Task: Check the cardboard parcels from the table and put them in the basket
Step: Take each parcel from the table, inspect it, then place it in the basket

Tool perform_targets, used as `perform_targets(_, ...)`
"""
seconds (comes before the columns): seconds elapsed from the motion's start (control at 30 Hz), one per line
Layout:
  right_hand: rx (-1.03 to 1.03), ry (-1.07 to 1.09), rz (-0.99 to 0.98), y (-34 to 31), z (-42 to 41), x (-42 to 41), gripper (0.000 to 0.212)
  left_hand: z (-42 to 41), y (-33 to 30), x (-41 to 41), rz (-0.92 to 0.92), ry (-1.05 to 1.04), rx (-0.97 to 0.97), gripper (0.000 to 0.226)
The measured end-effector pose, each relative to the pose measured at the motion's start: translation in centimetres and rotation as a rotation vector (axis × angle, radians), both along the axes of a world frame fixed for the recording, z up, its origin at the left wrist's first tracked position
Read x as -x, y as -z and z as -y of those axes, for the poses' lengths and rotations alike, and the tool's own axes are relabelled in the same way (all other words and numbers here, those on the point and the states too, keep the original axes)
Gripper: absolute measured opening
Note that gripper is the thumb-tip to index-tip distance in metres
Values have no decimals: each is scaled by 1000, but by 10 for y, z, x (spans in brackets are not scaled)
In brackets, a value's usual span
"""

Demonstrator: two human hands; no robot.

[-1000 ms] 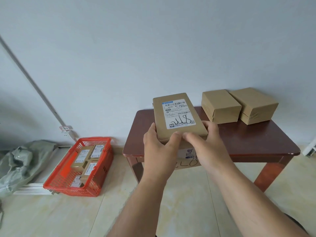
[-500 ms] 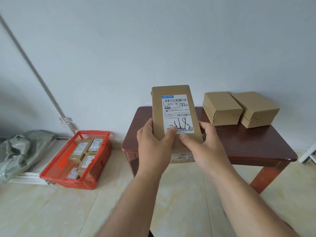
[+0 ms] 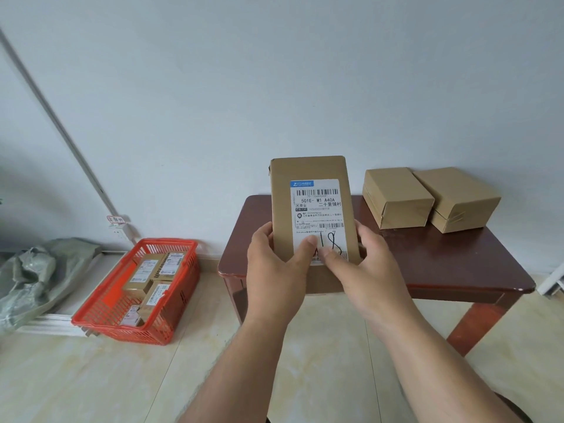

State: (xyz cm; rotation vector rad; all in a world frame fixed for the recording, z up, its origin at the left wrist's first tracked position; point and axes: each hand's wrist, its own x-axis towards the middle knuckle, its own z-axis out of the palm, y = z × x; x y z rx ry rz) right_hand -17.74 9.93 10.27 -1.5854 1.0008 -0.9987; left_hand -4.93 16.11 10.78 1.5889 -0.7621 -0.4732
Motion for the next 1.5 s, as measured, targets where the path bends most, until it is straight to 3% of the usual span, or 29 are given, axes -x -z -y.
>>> perform_targets(0.2,-32,81,24,5,9,-4,53,2,6,1,47,29,-10,43)
perform_targets(0.3,-49,119,36,5,10,-3,43,0,8,4,64,41,-23,51)
perform_targets(0.67,-43,100,36,4,2,2,45,-4,-2,3,20,-7,-39,52)
perform_targets(0.8,-8,97,33,1,10,3,32,-5,2,9,-5,45,-5,51)
perform_targets(0.9,26,59,-21,4,11,4,44,-2,3,3,9,97,-12,36)
perform_targets(1.03,43,41,-32,7,6,1,61,2,3,-4,20,55,-20,50)
perform_targets(1.2,-32,112,32,-1,8,1,38,0,8,3,28,45,7,57)
perform_targets(1.37,-61,167,-1,2,11,-3,72,-2,3,4,-17,89,27,54)
perform_targets(1.5,25,150,-39,6,3,-2,76,0,-4,-1,-22,58,42,52)
